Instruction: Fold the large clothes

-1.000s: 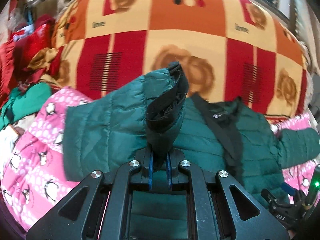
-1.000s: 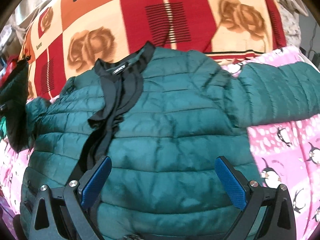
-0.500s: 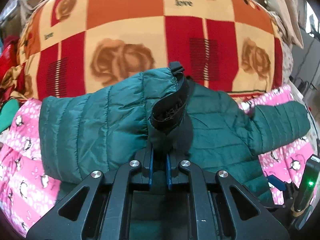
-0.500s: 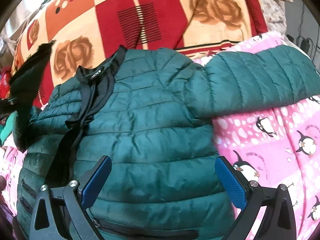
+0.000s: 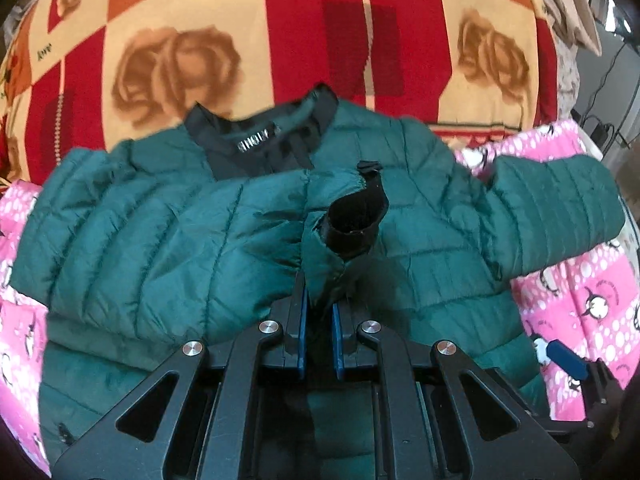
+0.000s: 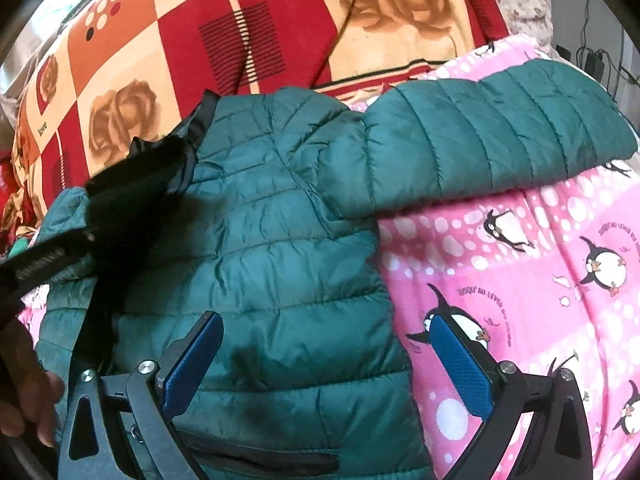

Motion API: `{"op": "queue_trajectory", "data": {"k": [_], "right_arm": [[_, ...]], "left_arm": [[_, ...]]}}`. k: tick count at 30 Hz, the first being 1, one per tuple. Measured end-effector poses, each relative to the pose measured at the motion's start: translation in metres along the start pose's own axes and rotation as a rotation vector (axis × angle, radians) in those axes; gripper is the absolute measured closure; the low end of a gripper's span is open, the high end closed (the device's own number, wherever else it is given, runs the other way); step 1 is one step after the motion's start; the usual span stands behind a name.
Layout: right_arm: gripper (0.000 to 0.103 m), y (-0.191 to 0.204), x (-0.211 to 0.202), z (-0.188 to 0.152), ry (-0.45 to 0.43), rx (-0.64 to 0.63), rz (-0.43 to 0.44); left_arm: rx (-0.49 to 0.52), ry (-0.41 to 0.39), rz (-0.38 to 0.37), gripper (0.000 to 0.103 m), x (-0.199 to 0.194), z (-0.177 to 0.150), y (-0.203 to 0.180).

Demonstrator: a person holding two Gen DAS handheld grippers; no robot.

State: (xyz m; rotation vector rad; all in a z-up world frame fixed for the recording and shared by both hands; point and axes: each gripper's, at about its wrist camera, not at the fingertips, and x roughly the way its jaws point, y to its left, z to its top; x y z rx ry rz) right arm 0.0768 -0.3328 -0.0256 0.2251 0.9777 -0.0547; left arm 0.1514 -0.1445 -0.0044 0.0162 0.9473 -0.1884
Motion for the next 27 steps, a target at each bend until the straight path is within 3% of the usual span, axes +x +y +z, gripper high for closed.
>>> {"op": "queue_trajectory", "data": {"k": [4, 6, 9, 14, 18, 22, 24, 27], "right_arm": [[0.000, -0.002, 0.002, -0.003, 0.013, 0.009, -0.001], [0.000, -0.002, 0.000, -0.003, 0.016, 0.015, -0.001], [0.000, -0.001, -0.006, -0.003, 0.010, 0.020, 0.001], [0.000, 0.015, -0.015, 0.004, 0.014, 0.009, 0.076], [0.000, 0.044, -0.015, 0.012, 0.014, -0.026, 0.144], [0.000, 0.075, 0.000, 0.024, 0.025, -0.051, 0.181], [0.004, 0.089, 0.014, 0.032, 0.041, -0.045, 0.198], [0.017, 0.101, 0.038, 0.041, 0.082, -0.017, 0.223]], "left_arm": [[0.000, 0.038, 0.000, 0.093, 0.012, -0.007, 0.000], [-0.007, 0.069, -0.014, 0.080, 0.016, -0.010, 0.002], [-0.034, 0.093, -0.101, 0.057, 0.009, -0.013, 0.009], [-0.015, 0.013, -0.124, 0.034, -0.037, -0.012, 0.033], [0.016, -0.054, -0.031, 0.034, -0.068, -0.013, 0.069], [-0.016, -0.100, 0.094, 0.034, -0.085, -0.019, 0.123], [-0.060, -0.109, 0.135, 0.034, -0.090, -0.023, 0.153], [-0.148, -0.102, 0.164, 0.034, -0.093, -0.033, 0.192]]}}
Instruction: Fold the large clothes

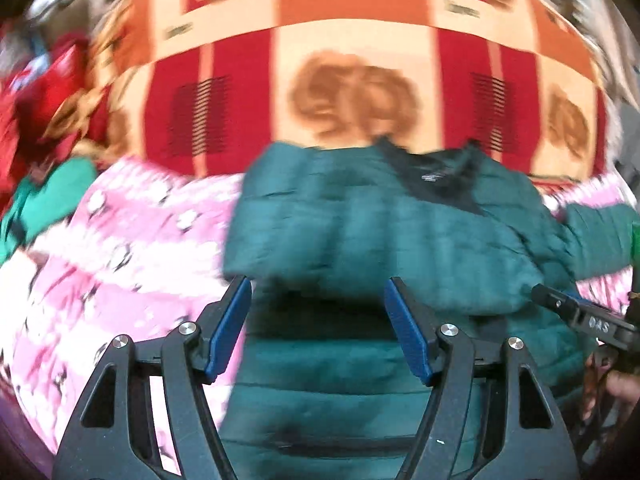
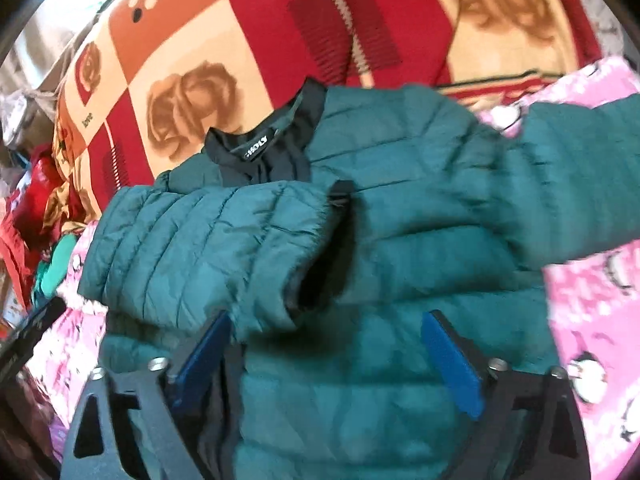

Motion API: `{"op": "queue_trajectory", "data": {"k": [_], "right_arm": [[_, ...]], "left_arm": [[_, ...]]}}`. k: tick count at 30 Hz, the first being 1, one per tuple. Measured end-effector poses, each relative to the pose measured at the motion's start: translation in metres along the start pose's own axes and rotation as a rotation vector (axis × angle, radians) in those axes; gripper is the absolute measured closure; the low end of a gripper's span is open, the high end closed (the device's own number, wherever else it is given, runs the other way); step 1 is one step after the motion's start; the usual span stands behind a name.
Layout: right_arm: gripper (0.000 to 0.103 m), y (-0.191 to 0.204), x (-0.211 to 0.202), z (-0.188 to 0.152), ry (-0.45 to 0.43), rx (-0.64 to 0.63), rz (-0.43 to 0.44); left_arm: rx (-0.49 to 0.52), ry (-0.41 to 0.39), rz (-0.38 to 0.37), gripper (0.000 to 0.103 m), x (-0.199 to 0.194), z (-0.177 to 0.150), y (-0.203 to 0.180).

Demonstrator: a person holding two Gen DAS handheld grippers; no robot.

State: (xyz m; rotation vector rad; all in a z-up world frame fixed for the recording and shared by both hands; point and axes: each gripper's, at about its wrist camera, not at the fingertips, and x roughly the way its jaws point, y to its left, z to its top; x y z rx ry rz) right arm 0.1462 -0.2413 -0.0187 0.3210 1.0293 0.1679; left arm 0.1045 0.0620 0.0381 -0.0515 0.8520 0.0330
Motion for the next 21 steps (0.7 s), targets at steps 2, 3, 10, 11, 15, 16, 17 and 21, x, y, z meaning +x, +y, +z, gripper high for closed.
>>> {"op": "queue_trajectory", "data": {"k": [2, 3, 10, 11, 15, 16, 17, 21], "right_arm": [[0.044, 0.004, 0.019, 0.003, 0.029, 0.001, 0.014], [0.052, 0.005, 0.026, 0.004, 0.042, 0.004, 0.031], [0.084, 0.022, -0.012, 0.023, -0.124, -0.153, -0.031], [0.084, 0.019, -0.019, 0.026, -0.150, -0.171, -0.068], [0.085, -0.010, -0.031, 0.042, -0.207, -0.158, -0.212], [0.085, -0.019, -0.029, 0.045, -0.207, -0.144, -0.239], [0.085, -0.025, -0.025, 0.048, -0.209, -0.137, -0.271], [0.085, -0.049, 0.007, 0.054, -0.134, -0.104, -0.307]], "left_arm": [[-0.052, 0.008, 0.012, 0.034, 0.002, -0.002, 0.023], [-0.074, 0.010, 0.019, 0.034, 0.002, -0.004, 0.032], [-0.187, 0.009, 0.060, 0.034, 0.008, -0.002, 0.073], [-0.204, 0.009, 0.060, 0.034, 0.009, -0.001, 0.077], [-0.228, 0.005, 0.046, 0.034, 0.013, -0.001, 0.078], [-0.221, 0.009, 0.046, 0.034, 0.015, -0.002, 0.076], [-0.208, 0.018, 0.046, 0.034, 0.018, -0.002, 0.073], [-0.175, 0.034, 0.044, 0.034, 0.027, 0.000, 0.055]]}}
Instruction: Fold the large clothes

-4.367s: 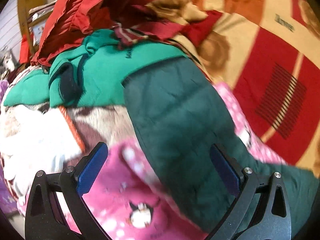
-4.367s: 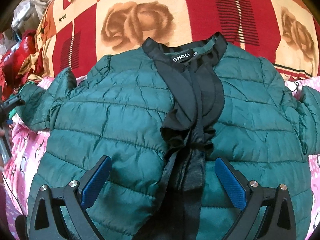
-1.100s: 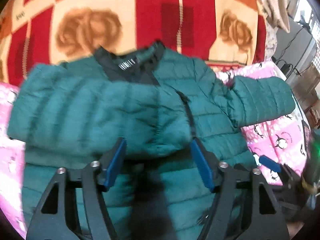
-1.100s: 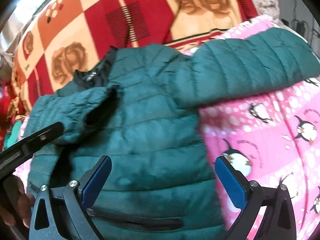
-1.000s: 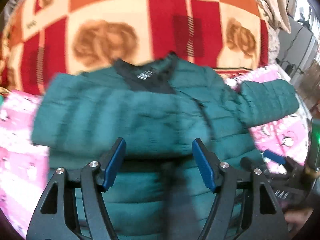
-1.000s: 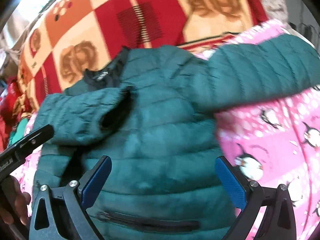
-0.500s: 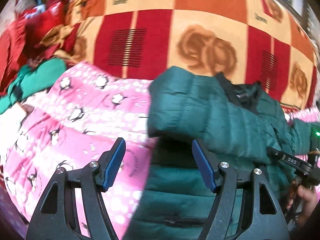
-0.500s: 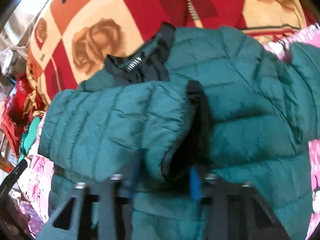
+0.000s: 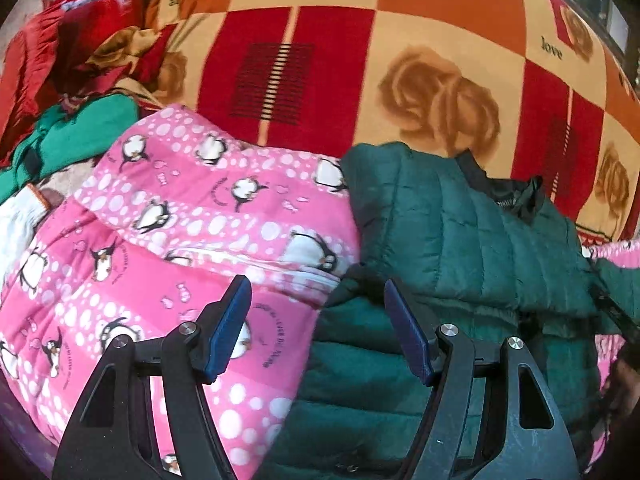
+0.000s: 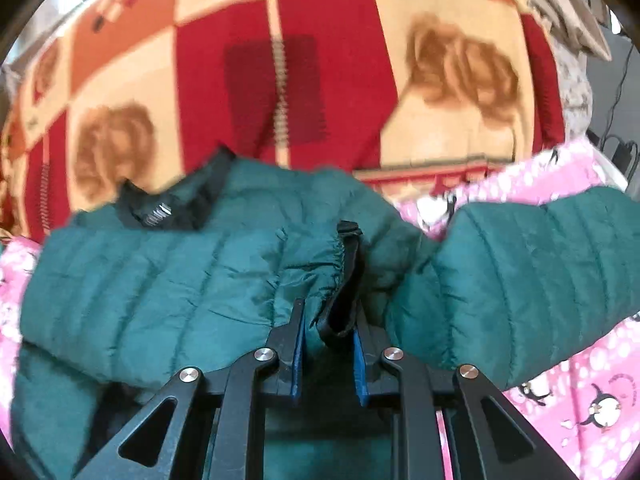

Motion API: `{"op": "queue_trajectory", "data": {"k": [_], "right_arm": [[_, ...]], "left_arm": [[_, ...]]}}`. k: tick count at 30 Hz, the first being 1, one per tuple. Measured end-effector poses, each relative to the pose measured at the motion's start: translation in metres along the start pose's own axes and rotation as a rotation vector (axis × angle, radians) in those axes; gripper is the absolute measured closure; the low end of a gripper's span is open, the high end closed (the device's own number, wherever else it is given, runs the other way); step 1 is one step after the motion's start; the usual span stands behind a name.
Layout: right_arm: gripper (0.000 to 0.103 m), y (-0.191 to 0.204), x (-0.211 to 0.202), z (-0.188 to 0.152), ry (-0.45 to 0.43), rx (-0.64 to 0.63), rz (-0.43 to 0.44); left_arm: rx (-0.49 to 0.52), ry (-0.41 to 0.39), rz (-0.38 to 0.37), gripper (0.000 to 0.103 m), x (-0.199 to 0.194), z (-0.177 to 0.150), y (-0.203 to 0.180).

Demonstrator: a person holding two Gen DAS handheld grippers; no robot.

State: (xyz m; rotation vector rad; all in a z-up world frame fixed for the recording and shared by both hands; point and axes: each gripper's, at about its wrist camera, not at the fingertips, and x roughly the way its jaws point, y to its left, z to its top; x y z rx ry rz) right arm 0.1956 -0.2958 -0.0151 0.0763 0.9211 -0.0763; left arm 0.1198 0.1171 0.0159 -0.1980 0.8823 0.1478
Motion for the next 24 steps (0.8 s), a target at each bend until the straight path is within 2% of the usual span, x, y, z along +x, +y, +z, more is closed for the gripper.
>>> {"op": "queue_trajectory", "data": {"k": [1, 3, 4, 5, 8, 11, 15, 20, 21, 23, 24], "right_arm": [[0.084, -0.004, 0.006, 0.001, 0.027, 0.007, 0.017], [0.076, -0.007, 0.005, 0.001, 0.033, 0.019, 0.032], [0.061, -0.008, -0.001, 0.001, 0.013, 0.025, 0.025], [0.053, -0.009, -0.009, 0.001, -0.014, 0.031, 0.018], [0.051, -0.005, -0.035, 0.003, -0.068, 0.019, 0.031], [0.050, 0.015, -0.044, 0.013, -0.078, -0.021, 0.119], [0.050, 0.046, -0.026, 0.016, -0.018, -0.077, 0.206], [0.049, 0.063, 0.008, 0.018, 0.018, -0.095, 0.222], [0.045, 0.064, 0.016, 0.018, 0.036, -0.096, 0.217], [0.027, 0.066, 0.029, 0.016, 0.043, -0.100, 0.190], [0.026, 0.067, 0.034, 0.016, 0.041, -0.106, 0.177]], "left_arm": [[0.009, 0.000, -0.003, 0.034, 0.002, 0.001, -0.006], [0.019, -0.001, -0.014, 0.034, 0.004, 0.004, -0.014], [0.021, -0.004, -0.022, 0.034, 0.005, 0.006, -0.019], [0.022, -0.010, -0.032, 0.034, 0.006, 0.008, -0.023], [0.029, -0.013, -0.049, 0.034, 0.016, 0.016, -0.039], [0.035, -0.019, -0.062, 0.034, 0.028, 0.023, -0.055], [0.043, -0.017, -0.074, 0.034, 0.048, 0.028, -0.076], [0.073, -0.010, -0.062, 0.034, 0.075, 0.033, -0.094], [0.082, -0.010, -0.053, 0.034, 0.080, 0.034, -0.097], [0.102, -0.004, -0.036, 0.033, 0.090, 0.035, -0.101], [0.107, -0.002, -0.032, 0.031, 0.093, 0.035, -0.101]]}}
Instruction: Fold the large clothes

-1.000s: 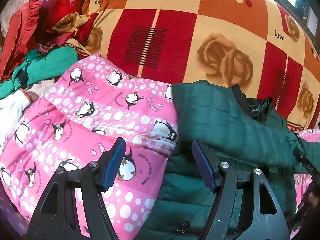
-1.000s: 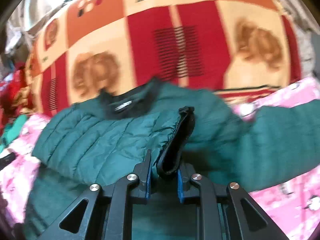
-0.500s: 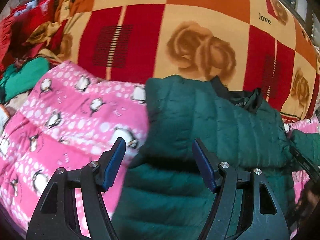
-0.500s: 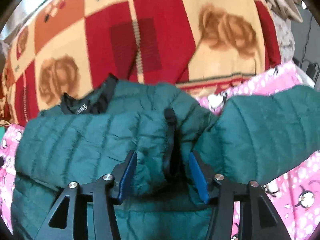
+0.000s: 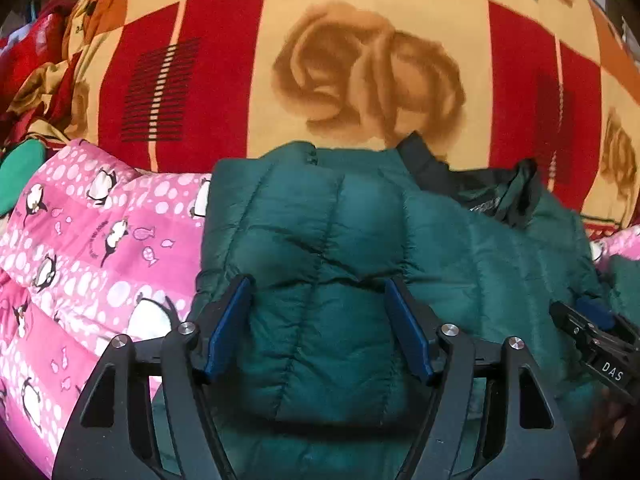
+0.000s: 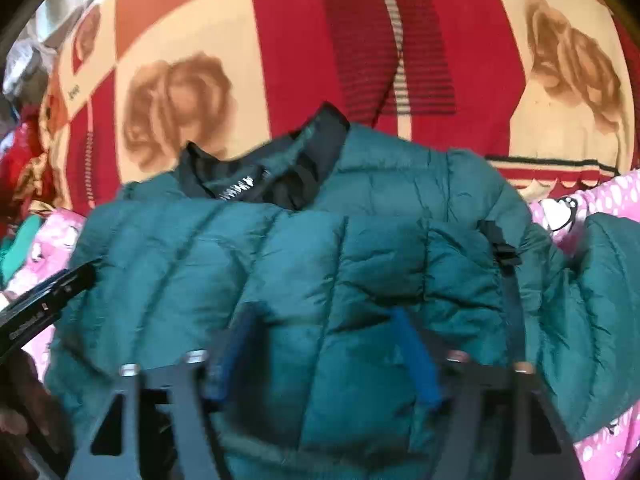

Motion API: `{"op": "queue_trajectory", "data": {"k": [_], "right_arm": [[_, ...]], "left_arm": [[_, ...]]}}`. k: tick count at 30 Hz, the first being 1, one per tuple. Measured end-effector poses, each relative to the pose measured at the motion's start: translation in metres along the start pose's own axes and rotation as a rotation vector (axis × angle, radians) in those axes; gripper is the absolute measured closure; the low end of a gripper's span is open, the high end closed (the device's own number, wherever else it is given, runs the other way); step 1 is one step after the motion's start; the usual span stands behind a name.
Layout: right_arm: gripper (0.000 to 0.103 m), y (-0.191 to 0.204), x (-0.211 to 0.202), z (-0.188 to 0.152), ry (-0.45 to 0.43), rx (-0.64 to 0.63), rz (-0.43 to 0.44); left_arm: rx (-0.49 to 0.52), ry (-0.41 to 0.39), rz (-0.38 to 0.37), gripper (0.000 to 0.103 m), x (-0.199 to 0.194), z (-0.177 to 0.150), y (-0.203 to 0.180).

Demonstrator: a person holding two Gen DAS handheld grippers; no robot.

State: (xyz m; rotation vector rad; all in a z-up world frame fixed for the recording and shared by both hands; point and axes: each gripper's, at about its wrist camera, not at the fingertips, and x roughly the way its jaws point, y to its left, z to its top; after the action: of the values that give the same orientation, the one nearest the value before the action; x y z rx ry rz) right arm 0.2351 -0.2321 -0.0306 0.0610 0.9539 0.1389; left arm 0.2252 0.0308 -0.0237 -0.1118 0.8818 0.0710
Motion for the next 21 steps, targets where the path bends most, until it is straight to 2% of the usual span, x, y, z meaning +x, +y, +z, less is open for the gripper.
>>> {"op": "queue_trajectory", "data": {"k": [7, 10, 14, 16, 19, 21], "right_arm": [[0.022, -0.003, 0.022, 0.007, 0.026, 0.008, -0.026], [0.023, -0.004, 0.008, 0.008, 0.019, 0.003, -0.018], [0.023, -0.009, -0.031, -0.002, -0.056, 0.005, 0.002], [0.023, -0.013, -0.039, -0.009, -0.066, -0.004, -0.012], [0.023, -0.023, -0.029, -0.017, -0.025, 0.012, -0.040], [0.022, -0.030, -0.017, -0.026, 0.007, 0.035, -0.028]], "left_arm": [[0.035, 0.000, 0.024, 0.024, 0.014, -0.006, -0.007], [0.035, 0.000, 0.026, 0.024, 0.016, -0.008, -0.006], [0.026, -0.006, 0.016, 0.023, 0.017, -0.010, -0.004], [0.025, -0.008, 0.015, 0.023, 0.017, -0.010, -0.004], [0.026, -0.012, 0.016, 0.023, 0.017, -0.011, -0.004], [0.027, -0.014, 0.014, 0.022, 0.017, -0.011, -0.004]]}}
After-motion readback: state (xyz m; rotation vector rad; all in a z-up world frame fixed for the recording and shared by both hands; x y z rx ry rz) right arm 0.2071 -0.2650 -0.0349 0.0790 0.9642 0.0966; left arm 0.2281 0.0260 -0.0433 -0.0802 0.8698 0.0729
